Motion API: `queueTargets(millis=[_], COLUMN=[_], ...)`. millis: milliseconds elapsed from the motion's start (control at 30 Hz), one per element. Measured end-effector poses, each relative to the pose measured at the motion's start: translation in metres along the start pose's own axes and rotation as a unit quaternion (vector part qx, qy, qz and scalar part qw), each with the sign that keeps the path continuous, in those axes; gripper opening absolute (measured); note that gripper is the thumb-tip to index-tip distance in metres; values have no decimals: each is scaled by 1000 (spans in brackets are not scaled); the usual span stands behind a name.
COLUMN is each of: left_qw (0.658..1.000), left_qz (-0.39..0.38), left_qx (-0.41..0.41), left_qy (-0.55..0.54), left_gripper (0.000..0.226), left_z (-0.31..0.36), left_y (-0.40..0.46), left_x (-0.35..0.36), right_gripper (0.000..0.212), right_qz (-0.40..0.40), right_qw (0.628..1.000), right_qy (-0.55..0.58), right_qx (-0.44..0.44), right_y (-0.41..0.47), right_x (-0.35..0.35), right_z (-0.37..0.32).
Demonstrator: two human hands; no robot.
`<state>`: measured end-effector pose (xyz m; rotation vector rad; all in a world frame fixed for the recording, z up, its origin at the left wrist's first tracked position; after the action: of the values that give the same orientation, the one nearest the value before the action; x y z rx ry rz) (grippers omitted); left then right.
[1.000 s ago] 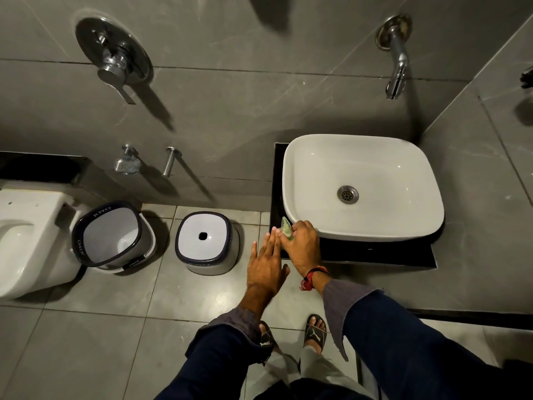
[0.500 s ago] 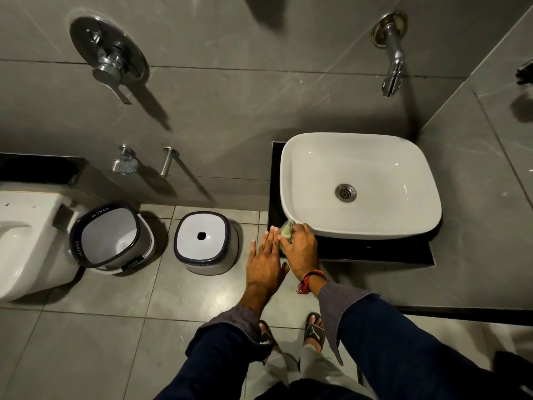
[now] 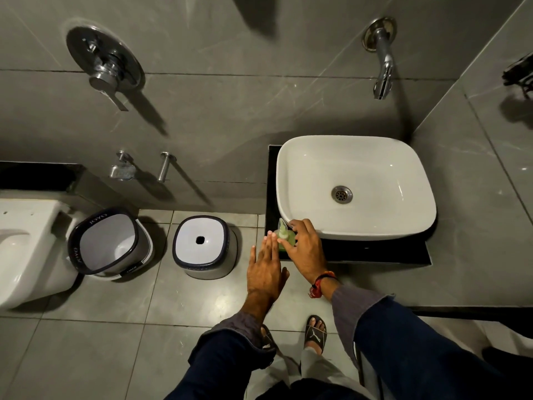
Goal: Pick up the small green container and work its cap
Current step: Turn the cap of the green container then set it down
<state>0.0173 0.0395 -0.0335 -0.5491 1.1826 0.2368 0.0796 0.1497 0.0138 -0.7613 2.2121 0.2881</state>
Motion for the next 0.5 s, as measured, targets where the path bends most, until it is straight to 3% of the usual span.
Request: queueTargets(millis=[67, 200, 333, 500], left_qw=[1000, 1000, 1000, 1000], left_qz=[2, 12, 8, -7], left_qx=[-6, -17, -18, -16], left_qy=[-2, -14, -14, -22], left_gripper=[94, 95, 95, 99], left_z=[2, 6, 8, 16], left_y=[1, -1, 0, 6], left_x=[-1, -3, -4, -3], right_gripper=[47, 60, 54, 55], right_qz=[-13, -49, -55, -71], right_qw=[998, 964, 949, 957], right_qy=[-34, -216, -274, -259], right_qx=[-53, -144, -144, -110], right_y=[1, 12, 20, 18], right_x=[-4, -13, -19, -16], right_z=[-1, -6, -12, -9])
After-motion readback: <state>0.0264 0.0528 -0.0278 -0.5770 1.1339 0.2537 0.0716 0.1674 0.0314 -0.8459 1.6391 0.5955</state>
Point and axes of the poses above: each hand's wrist, its own y-axis towards the middle knuckle, its own x-axis out of the palm, z = x × y, the point moved 3 cm from there along y, towards the middle knuckle, and after that the axes turned 3 degrees about -y, right-handed, at the moved point
